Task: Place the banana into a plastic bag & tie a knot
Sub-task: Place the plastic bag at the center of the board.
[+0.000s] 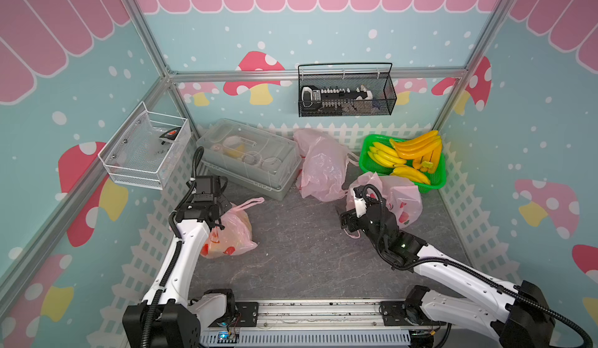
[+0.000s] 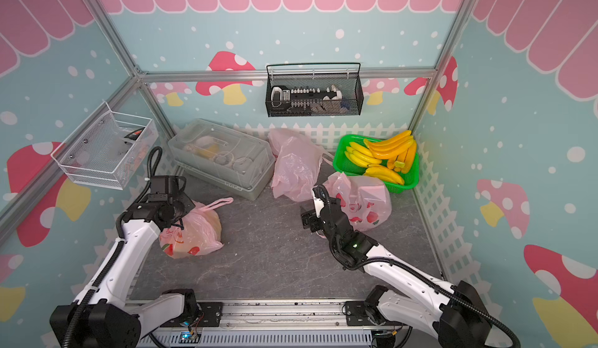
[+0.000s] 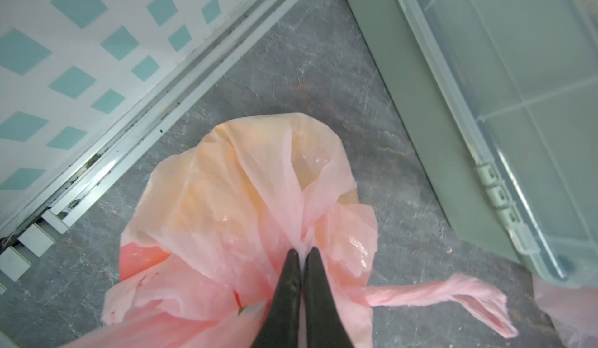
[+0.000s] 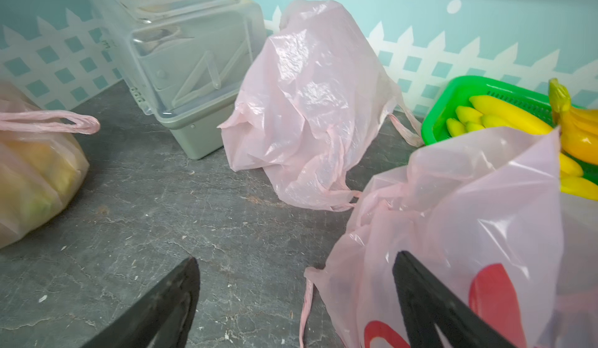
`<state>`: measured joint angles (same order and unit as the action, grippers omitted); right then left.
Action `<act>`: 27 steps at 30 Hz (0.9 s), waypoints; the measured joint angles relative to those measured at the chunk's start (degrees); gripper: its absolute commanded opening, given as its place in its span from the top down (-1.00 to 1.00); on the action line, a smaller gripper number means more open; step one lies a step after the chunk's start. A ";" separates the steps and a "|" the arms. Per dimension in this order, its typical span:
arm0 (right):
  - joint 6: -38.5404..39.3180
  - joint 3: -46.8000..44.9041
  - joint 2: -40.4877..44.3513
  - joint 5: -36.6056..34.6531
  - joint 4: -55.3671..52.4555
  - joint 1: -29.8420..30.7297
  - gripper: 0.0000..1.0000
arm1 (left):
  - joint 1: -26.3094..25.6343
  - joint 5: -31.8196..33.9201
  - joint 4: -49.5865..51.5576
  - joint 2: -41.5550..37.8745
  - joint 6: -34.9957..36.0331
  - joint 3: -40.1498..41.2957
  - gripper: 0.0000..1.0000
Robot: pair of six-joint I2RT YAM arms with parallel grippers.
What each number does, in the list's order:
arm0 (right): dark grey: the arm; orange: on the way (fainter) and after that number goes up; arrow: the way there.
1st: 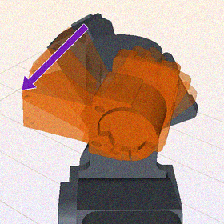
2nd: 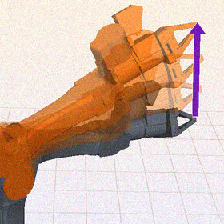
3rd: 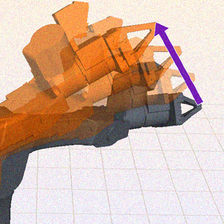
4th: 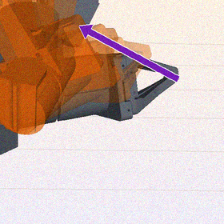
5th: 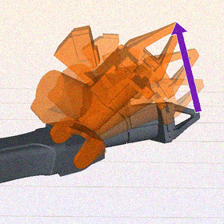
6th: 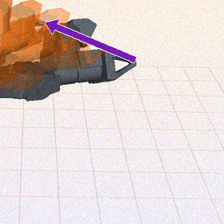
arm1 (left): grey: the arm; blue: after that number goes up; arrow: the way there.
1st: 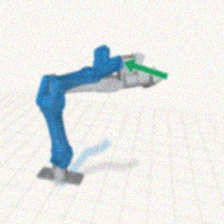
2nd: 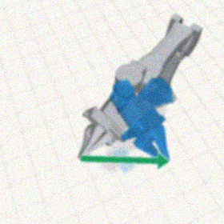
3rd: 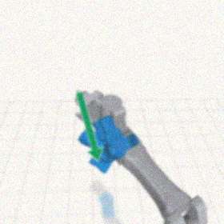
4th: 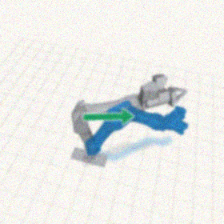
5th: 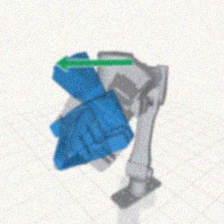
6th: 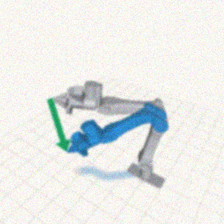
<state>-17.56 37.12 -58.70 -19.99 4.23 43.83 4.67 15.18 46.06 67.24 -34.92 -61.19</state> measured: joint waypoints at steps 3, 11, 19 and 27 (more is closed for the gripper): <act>-1.66 -0.09 0.61 -0.09 -0.94 -0.31 -0.97 | 2.56 -0.46 -0.57 4.50 -0.04 -5.60 1.00; -3.08 -2.05 5.77 1.18 -3.23 -1.11 -0.97 | 4.74 -1.05 -4.00 15.67 -0.48 -14.05 0.32; -3.52 2.10 2.93 1.46 -13.77 -6.56 -0.97 | -6.08 1.60 -3.17 16.13 0.90 -12.68 -0.66; -3.56 8.61 2.08 0.04 -24.11 -13.00 -0.96 | -33.29 8.96 -4.96 3.23 4.63 -12.57 -0.75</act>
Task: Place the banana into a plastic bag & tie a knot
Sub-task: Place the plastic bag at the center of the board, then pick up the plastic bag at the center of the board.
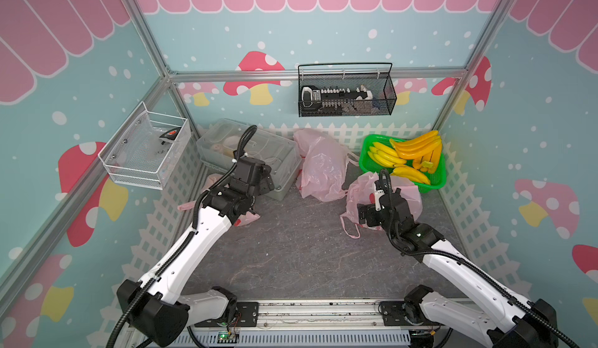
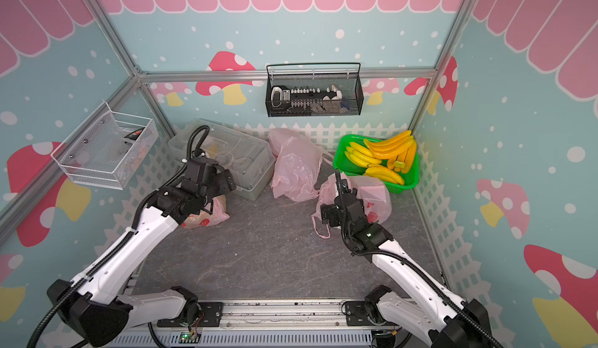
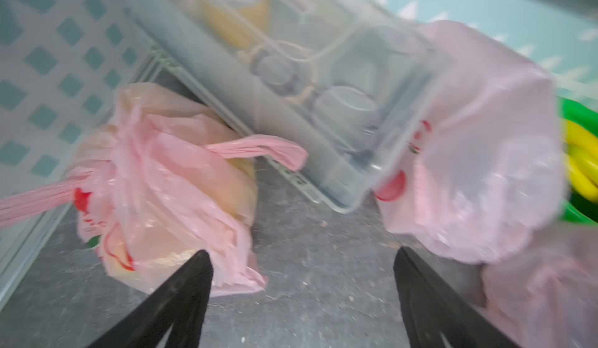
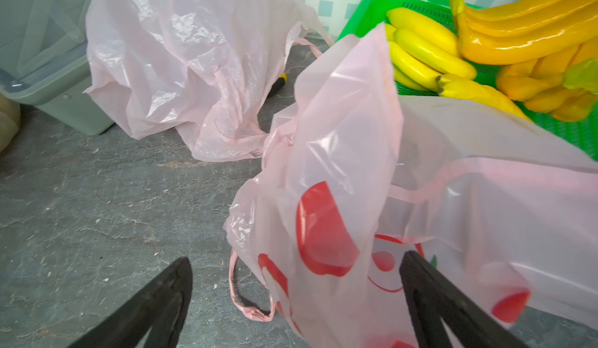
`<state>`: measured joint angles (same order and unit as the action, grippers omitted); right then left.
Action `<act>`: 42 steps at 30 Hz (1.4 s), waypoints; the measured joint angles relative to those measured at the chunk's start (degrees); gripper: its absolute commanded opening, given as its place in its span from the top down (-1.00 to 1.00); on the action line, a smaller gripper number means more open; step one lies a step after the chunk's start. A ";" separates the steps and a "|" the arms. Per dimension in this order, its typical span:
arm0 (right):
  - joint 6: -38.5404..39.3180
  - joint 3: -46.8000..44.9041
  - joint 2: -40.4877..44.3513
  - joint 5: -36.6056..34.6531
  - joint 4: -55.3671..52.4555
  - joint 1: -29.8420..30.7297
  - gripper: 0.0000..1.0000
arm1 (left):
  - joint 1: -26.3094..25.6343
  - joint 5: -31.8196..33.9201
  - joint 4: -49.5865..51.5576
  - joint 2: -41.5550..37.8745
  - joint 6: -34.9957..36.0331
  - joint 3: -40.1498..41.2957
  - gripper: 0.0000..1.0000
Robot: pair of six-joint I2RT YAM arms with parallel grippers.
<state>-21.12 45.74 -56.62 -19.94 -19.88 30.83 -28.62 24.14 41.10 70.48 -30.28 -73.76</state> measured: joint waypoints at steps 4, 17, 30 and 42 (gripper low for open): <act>-1.31 5.51 1.64 -6.73 -7.54 -1.38 -0.96 | -9.79 -5.27 -8.41 2.95 5.57 -0.13 -0.76; -3.76 5.97 22.67 -19.04 -15.89 -3.54 -0.92 | -25.33 -21.14 -19.21 40.28 14.14 -22.77 -0.83; -3.02 -0.83 20.37 -15.96 -15.89 -3.52 -0.95 | -26.16 -19.15 -17.09 56.63 5.51 -44.04 0.99; -2.99 -2.89 17.07 -5.62 -12.68 -3.52 -0.96 | -26.16 -2.73 -29.33 23.02 -10.16 -7.32 1.00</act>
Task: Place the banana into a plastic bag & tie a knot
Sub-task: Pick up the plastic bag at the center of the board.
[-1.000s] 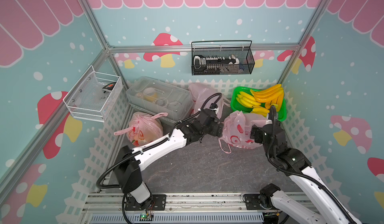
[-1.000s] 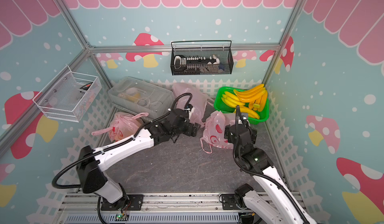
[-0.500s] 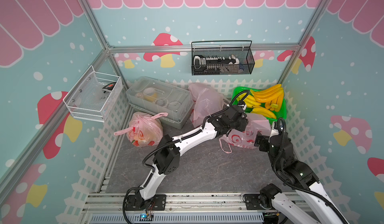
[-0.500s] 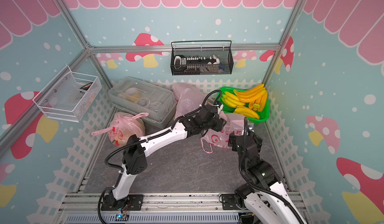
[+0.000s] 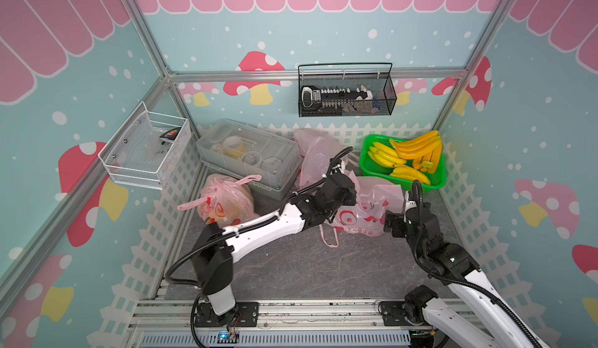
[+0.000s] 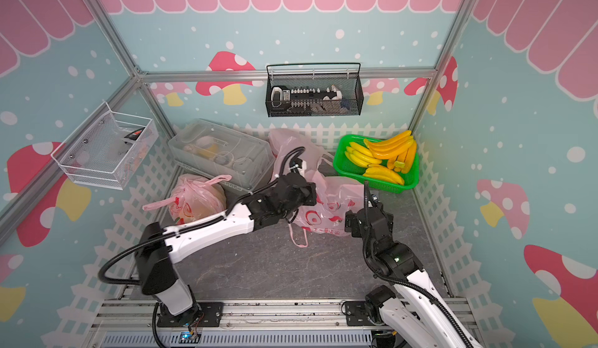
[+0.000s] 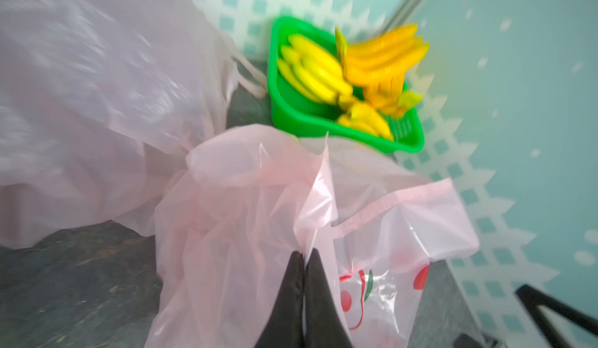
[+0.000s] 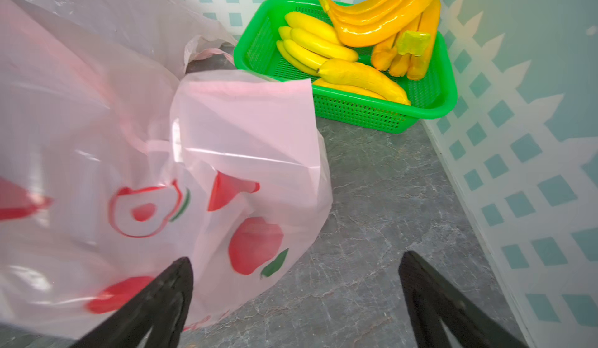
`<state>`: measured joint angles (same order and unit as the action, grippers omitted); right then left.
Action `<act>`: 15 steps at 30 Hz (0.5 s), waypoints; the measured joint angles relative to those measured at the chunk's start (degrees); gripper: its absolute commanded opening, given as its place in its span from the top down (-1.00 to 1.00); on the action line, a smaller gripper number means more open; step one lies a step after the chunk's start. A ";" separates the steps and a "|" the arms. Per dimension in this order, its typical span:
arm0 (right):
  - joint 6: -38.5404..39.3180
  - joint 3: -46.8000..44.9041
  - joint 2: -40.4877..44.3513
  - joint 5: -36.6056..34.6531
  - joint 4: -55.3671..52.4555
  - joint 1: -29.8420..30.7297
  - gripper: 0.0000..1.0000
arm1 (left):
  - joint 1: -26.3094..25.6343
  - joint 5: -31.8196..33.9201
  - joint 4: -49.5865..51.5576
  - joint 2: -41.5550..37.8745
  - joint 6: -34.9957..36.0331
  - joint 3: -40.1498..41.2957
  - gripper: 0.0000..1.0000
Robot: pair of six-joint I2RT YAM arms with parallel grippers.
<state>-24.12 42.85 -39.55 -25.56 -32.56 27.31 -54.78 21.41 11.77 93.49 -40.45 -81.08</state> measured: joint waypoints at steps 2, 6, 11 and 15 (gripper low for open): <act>0.81 -0.09 -0.72 4.98 2.43 0.00 -0.97 | 0.00 4.31 -1.20 -8.22 -3.54 5.57 1.00; 1.62 -0.17 -3.96 18.80 8.76 -0.02 -0.97 | 0.00 12.09 -1.03 -21.11 -10.32 15.65 1.00; 1.64 -0.92 -9.38 32.48 16.06 0.24 -0.95 | 1.29 19.47 4.96 -29.68 -17.35 24.35 1.00; 1.86 -3.04 -12.07 36.57 19.67 1.36 -0.97 | 6.45 19.96 8.17 -30.97 -20.74 27.41 1.00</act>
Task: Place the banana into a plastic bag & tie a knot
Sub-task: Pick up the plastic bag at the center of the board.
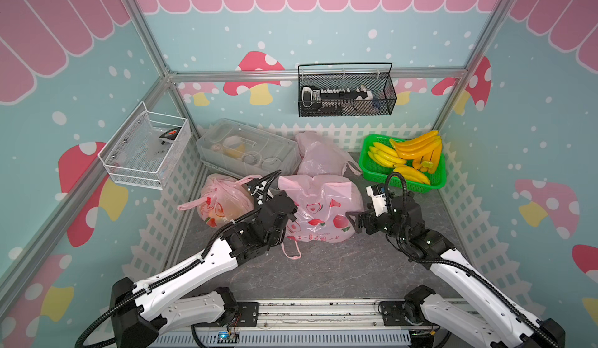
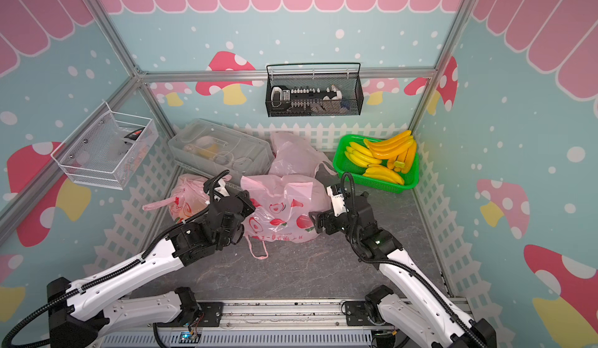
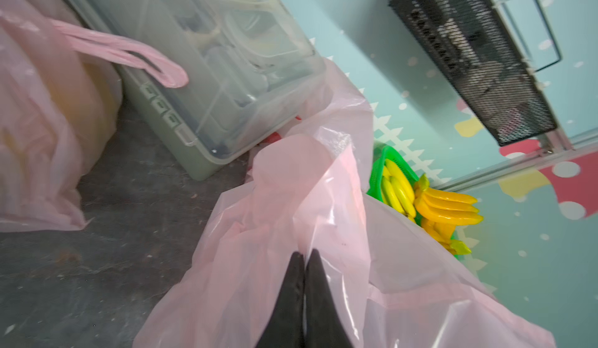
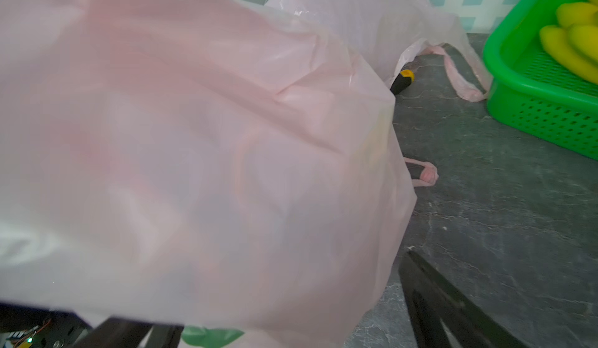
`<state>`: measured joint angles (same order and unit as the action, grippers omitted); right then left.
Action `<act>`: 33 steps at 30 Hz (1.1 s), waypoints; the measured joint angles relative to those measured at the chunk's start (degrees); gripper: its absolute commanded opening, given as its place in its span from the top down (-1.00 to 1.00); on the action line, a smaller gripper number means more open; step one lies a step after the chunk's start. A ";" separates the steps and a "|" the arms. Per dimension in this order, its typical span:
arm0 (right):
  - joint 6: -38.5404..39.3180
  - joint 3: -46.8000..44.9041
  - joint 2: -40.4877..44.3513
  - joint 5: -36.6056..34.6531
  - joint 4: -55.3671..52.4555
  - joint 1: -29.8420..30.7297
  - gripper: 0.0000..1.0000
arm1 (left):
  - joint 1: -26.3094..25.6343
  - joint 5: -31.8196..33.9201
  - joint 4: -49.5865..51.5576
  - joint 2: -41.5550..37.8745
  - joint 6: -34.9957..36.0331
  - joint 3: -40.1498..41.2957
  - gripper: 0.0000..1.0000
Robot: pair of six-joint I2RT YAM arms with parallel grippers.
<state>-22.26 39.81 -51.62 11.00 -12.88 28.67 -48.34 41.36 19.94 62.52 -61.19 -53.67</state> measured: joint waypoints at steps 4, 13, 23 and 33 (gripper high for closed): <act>0.70 -3.43 -2.62 3.54 2.91 0.63 -0.95 | 6.10 -1.33 1.84 -0.04 -1.97 3.19 1.00; 3.23 -3.21 -10.19 6.56 9.14 6.51 -0.87 | 12.50 -7.19 2.45 0.57 -2.84 6.73 1.00; 7.45 4.63 -15.89 -0.42 9.99 12.22 0.12 | 13.35 -11.67 2.45 1.01 -0.81 6.73 1.00; 3.32 18.60 -15.72 -3.37 -4.76 11.32 1.00 | 13.44 -14.29 6.36 -4.31 15.19 3.34 -0.07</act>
<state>-18.94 58.41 -67.33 7.64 -17.65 39.99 -34.89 27.07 26.30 58.22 -46.00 -50.33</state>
